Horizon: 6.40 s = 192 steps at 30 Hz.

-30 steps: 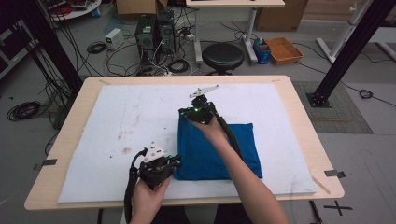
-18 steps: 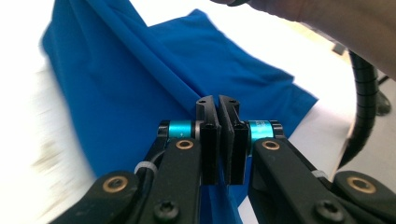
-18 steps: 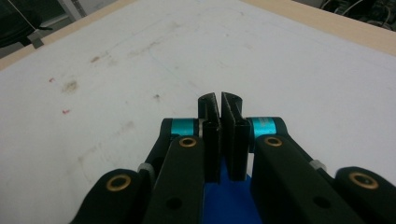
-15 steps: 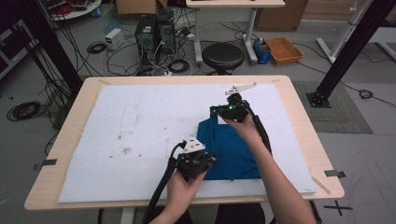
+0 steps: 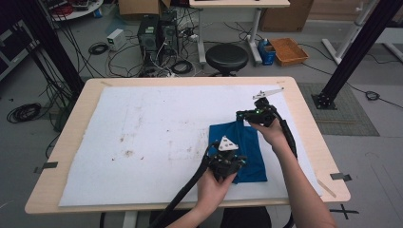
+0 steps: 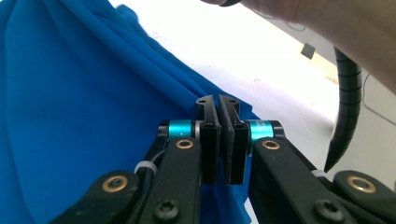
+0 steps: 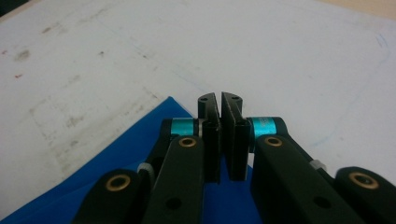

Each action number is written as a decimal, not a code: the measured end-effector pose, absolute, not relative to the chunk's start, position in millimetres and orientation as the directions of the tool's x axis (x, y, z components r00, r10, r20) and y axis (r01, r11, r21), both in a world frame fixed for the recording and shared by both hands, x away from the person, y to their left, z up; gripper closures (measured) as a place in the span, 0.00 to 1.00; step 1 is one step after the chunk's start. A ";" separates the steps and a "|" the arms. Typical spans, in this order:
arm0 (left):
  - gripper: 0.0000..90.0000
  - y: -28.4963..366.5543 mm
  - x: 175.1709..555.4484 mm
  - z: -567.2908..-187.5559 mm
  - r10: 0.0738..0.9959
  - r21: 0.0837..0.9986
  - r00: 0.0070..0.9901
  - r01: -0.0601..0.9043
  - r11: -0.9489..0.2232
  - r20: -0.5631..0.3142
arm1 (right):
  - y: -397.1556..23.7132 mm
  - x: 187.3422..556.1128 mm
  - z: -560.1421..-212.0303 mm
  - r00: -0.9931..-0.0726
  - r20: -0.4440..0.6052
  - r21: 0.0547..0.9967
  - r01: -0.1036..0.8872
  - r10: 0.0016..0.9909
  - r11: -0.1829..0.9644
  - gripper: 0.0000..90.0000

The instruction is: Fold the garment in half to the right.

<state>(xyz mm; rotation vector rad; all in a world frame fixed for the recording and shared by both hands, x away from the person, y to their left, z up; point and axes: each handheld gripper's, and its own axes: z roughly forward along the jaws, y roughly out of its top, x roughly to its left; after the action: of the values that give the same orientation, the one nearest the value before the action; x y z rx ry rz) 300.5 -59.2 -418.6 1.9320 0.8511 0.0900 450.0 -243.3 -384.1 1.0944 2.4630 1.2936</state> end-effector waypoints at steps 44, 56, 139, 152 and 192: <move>0.60 43.4 325.4 -409.1 0.734 0.850 0.639 0.499 -0.166 -0.232 | -287.0 427.2 -416.5 -0.484 0.084 0.715 0.638 0.871 0.286 0.84; 0.59 68.2 325.1 -405.4 0.755 0.859 0.621 0.485 -0.162 -0.209 | -305.7 352.9 -402.3 -0.506 0.188 0.771 0.607 0.842 0.193 0.50; 0.45 132.4 317.2 -409.4 0.756 0.861 0.621 0.482 -0.161 -0.206 | -307.4 392.6 -405.8 -0.376 0.130 0.768 0.624 0.918 0.146 0.67; 0.42 179.8 329.0 -385.9 0.775 0.894 0.623 0.399 -0.202 -0.104 | -329.3 366.3 -395.0 -0.476 0.137 0.860 0.492 0.869 0.134 0.38; 0.40 213.8 332.3 -376.5 0.775 0.935 0.627 0.315 -0.161 -0.078 | -345.7 359.7 -377.5 -0.553 0.140 0.884 0.443 0.821 0.148 0.28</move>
<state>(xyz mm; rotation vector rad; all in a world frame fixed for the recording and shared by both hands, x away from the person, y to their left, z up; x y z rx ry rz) 332.3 213.8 -376.5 1.7438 0.8910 0.5191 359.7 -345.7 -377.5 1.2106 2.0558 1.3748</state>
